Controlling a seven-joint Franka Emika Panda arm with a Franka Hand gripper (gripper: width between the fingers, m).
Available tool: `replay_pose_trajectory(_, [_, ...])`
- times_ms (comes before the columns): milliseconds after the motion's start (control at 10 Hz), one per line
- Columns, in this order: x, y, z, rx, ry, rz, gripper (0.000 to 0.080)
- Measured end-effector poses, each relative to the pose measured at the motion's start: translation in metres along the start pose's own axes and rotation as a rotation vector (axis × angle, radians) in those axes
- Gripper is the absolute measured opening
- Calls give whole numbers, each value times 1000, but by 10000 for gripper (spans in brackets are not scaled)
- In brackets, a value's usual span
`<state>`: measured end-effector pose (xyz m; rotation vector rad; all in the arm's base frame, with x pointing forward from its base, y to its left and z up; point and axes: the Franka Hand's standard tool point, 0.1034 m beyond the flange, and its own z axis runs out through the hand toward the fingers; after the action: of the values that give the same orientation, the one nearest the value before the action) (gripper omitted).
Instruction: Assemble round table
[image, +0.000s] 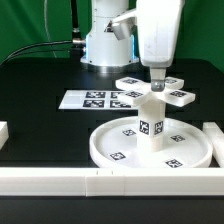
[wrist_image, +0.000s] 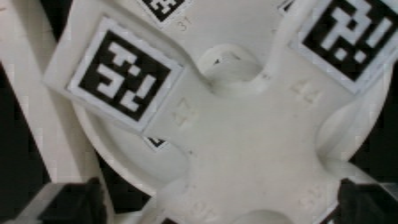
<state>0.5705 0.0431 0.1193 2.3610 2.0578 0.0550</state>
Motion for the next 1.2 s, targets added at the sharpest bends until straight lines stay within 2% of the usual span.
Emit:
replay_pose_trajectory(300, [-6, -8, 6, 11, -7, -140, 649])
replay_pose_trajectory(1200, [-7, -15, 18, 29, -11, -97, 639])
